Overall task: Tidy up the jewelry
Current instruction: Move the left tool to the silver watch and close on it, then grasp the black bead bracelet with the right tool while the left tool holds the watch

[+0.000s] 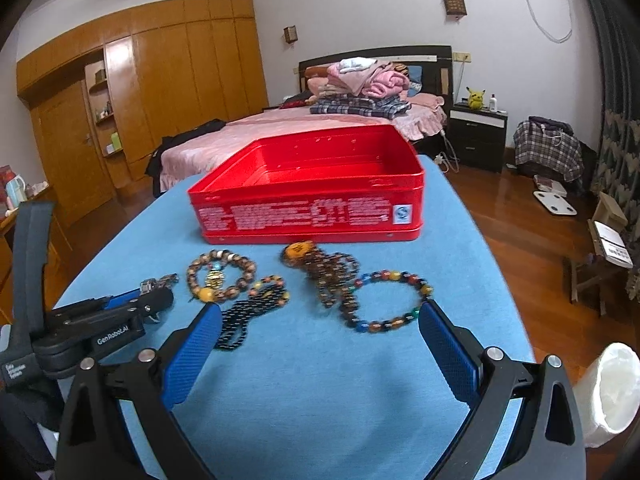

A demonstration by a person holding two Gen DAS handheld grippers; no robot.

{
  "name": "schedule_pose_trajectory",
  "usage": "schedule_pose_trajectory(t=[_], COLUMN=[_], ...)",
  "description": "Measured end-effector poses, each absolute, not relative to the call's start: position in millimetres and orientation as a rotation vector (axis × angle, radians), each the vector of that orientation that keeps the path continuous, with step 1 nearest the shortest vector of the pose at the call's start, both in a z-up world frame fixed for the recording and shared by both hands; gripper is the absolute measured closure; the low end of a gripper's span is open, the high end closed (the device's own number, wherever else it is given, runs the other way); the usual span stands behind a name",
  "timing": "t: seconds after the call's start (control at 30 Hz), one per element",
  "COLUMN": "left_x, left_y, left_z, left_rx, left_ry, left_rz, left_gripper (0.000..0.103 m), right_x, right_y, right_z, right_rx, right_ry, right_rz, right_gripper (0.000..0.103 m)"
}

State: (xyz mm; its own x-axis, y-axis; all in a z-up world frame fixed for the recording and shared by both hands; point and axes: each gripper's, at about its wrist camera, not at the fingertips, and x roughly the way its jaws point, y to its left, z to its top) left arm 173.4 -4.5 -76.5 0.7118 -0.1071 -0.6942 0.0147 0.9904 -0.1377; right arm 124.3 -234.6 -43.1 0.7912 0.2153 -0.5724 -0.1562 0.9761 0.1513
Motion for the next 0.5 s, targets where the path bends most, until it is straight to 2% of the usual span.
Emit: schedule_pose_trajectory(t=[0.2,0.27,0.43,0.5], left_x=[170.0,169.0,166.3,166.8], left_y=[10.0,14.5,23.1,22.2], left_z=[-69.8,-67.7,-63.4,-63.7], left_rx=[-0.108,-0.097,-0.097,-0.102], left_ry=[0.758,0.745,0.723,0.724], left_rz=[-0.042,-0.028,-0.038,-0.055], left_gripper=[0.074,0.074,0.074,0.074], right_x=[133.9,137.1,147.2,150.5], right_y=[-210.6,-203.9,-189.6,-182.6], right_z=[-49.2,-51.0,-59.6,-63.4], right_rx=[0.1,0.102,0.109,0.082], right_ry=[0.691,0.706,0.768,0.797], right_rz=[0.227,0.239,0.255,0.256], right_gripper=[0.008,0.015,0.026,0.035])
